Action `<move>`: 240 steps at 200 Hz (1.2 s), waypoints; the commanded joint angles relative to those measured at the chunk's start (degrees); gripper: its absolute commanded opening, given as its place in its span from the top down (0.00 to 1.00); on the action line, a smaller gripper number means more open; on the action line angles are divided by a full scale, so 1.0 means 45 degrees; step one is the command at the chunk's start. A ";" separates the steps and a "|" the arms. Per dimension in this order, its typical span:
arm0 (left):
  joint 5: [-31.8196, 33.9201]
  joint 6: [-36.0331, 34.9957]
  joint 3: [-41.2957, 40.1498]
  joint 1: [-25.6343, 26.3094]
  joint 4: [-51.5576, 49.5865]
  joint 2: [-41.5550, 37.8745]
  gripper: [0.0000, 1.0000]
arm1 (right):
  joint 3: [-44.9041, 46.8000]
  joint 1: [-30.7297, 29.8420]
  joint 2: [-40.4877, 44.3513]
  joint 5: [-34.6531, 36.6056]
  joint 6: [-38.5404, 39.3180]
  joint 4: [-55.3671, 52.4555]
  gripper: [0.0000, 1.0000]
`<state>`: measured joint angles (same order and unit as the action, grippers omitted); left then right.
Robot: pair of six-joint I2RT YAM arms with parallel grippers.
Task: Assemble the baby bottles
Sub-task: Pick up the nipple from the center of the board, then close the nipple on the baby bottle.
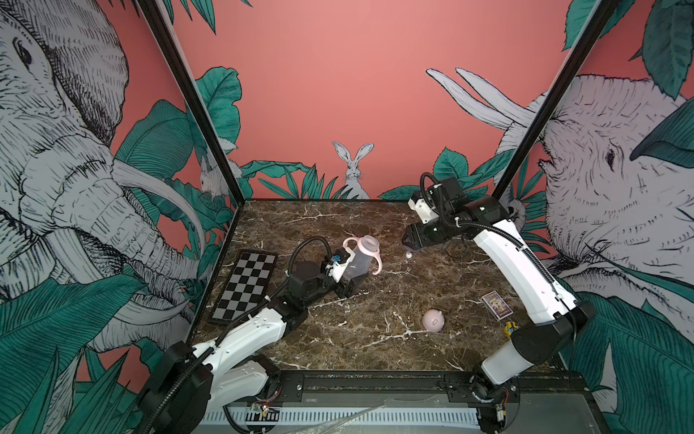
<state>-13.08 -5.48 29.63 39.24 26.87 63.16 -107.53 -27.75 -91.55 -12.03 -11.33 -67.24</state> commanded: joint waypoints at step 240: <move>-0.1097 0.0379 0.0510 0.0068 0.2133 0.1347 0.46 | -0.7971 0.0229 -0.2476 -0.4571 -0.1153 -0.1165 0.42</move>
<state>-17.12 -4.05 29.98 39.24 33.08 69.41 -141.82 -26.94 -102.06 -30.02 -15.49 -75.42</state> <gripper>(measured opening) 0.805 0.649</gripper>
